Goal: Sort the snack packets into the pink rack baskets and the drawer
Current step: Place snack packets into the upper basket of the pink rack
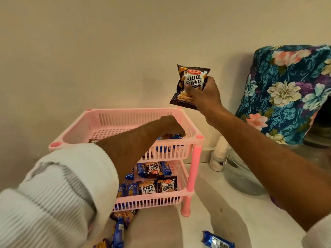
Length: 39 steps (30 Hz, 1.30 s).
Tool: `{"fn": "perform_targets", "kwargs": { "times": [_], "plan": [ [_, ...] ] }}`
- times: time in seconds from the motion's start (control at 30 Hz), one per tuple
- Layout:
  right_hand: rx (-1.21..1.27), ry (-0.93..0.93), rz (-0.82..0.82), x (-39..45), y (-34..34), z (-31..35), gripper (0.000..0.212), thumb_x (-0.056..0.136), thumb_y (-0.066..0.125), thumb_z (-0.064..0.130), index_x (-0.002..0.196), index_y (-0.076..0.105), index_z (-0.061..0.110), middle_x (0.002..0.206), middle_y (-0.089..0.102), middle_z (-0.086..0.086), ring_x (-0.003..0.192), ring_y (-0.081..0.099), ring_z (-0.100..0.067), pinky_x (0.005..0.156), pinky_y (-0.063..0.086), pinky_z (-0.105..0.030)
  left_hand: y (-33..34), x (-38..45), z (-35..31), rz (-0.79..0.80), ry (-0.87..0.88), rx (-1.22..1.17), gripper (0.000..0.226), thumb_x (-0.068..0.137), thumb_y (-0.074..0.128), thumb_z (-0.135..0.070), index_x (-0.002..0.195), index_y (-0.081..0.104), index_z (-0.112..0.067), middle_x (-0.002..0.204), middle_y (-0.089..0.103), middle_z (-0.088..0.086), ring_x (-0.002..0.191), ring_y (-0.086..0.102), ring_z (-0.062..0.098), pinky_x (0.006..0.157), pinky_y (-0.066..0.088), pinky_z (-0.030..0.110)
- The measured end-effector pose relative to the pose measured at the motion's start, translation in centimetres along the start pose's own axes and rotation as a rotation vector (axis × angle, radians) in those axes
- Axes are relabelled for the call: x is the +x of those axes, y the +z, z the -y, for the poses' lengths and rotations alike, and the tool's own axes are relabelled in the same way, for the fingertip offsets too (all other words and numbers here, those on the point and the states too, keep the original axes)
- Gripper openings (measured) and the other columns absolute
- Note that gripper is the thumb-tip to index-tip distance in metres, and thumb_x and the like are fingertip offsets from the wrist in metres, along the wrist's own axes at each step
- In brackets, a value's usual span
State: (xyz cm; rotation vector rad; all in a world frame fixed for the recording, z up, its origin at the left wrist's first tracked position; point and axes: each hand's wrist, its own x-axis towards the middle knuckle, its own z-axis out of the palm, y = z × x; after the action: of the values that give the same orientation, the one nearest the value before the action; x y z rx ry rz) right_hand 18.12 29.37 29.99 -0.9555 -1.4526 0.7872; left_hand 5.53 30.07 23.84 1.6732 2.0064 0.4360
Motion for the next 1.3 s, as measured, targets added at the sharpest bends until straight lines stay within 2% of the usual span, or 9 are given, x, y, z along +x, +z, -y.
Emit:
{"fn": "perform_targets", "kwargs": {
  "times": [0.2,0.33,0.47,0.63,0.77,0.97,1.1,1.23,1.3],
  "plan": [
    [-0.064,0.034,0.115,0.8,0.9,-2.7,0.049,0.088,0.076,0.031,0.13,0.053,0.018,0.117,0.069,0.001,0.101,0.07,-0.015,0.085,0.061,-0.033,1.1,1.2,0.3,0.046,0.04,0.173,0.046,0.082,0.069,-0.053,0.099,0.066,-0.01,0.086,0.068,0.004,0.08,0.066,0.021,0.073,0.052,0.03],
    [-0.13,0.075,0.172,1.7,1.4,-4.1,0.046,0.088,0.076,0.03,0.127,0.057,0.017,0.115,0.07,0.0,0.101,0.069,-0.017,0.084,0.06,-0.033,0.0,1.7,0.4,0.106,-0.031,0.104,0.038,0.094,0.059,-0.043,0.106,0.062,-0.007,0.084,0.066,0.006,0.071,0.062,0.019,0.07,0.056,0.03],
    [-0.18,0.174,0.167,3.1,2.8,-5.4,0.041,0.084,0.079,0.032,0.119,0.064,0.016,0.107,0.073,-0.003,0.094,0.072,-0.019,0.087,0.061,-0.041,-1.0,0.9,2.5,-0.123,0.079,0.363,0.044,0.094,0.06,-0.037,0.129,0.058,-0.01,0.128,0.06,0.01,0.115,0.059,0.026,0.096,0.051,0.035],
    [-0.446,0.153,0.176,4.7,5.4,-6.5,0.05,0.078,0.083,0.032,0.119,0.064,0.01,0.107,0.071,-0.004,0.091,0.07,-0.022,0.077,0.06,-0.034,-1.5,0.4,4.9,0.043,0.002,0.35,0.043,0.094,0.062,-0.034,0.121,0.065,-0.001,0.124,0.065,0.015,0.111,0.062,0.03,0.094,0.051,0.036],
    [-0.726,0.133,0.291,5.7,7.4,-8.1,0.033,0.081,0.081,0.026,0.1,0.06,0.01,0.106,0.07,-0.011,0.082,0.065,-0.024,0.06,0.048,-0.03,-1.6,0.5,5.3,0.001,0.05,0.297,0.052,0.09,0.065,-0.044,0.123,0.065,-0.004,0.126,0.064,0.014,0.113,0.06,0.029,0.098,0.049,0.038],
    [-0.999,0.109,0.553,6.2,9.0,-10.7,0.035,0.091,0.07,0.019,0.117,0.064,-0.003,0.117,0.07,-0.019,0.102,0.07,-0.031,0.083,0.061,-0.038,-2.1,0.9,6.4,-0.085,0.089,0.206,0.04,0.086,0.072,-0.037,0.113,0.071,-0.007,0.113,0.071,0.01,0.101,0.065,0.026,0.094,0.054,0.04],
    [-1.223,0.022,0.771,6.4,9.6,-11.0,0.041,0.094,0.068,0.03,0.126,0.061,0.005,0.119,0.069,-0.011,0.093,0.066,-0.024,0.059,0.053,-0.028,-3.0,1.2,7.6,-0.099,0.128,0.243,0.04,0.087,0.072,-0.032,0.12,0.068,-0.011,0.123,0.067,0.006,0.11,0.061,0.024,0.096,0.05,0.034],
    [-1.346,-0.287,0.752,7.2,9.6,-10.6,0.046,0.091,0.07,0.038,0.129,0.063,0.013,0.124,0.062,-0.011,0.108,0.061,-0.025,0.08,0.051,-0.033,-3.5,1.1,8.6,0.028,0.165,0.278,0.049,0.09,0.068,-0.035,0.134,0.057,-0.016,0.137,0.057,0.003,0.124,0.053,0.022,0.101,0.041,0.031],
    [-1.38,-0.234,0.889,7.4,9.7,-11.1,0.039,0.092,0.07,0.027,0.128,0.065,0.011,0.121,0.066,-0.01,0.104,0.065,-0.025,0.086,0.057,-0.035,-3.6,1.0,8.9,0.103,0.173,0.296,0.054,0.092,0.064,-0.039,0.141,0.051,-0.018,0.145,0.05,0.003,0.133,0.047,0.021,0.106,0.036,0.031]
  ]
}}
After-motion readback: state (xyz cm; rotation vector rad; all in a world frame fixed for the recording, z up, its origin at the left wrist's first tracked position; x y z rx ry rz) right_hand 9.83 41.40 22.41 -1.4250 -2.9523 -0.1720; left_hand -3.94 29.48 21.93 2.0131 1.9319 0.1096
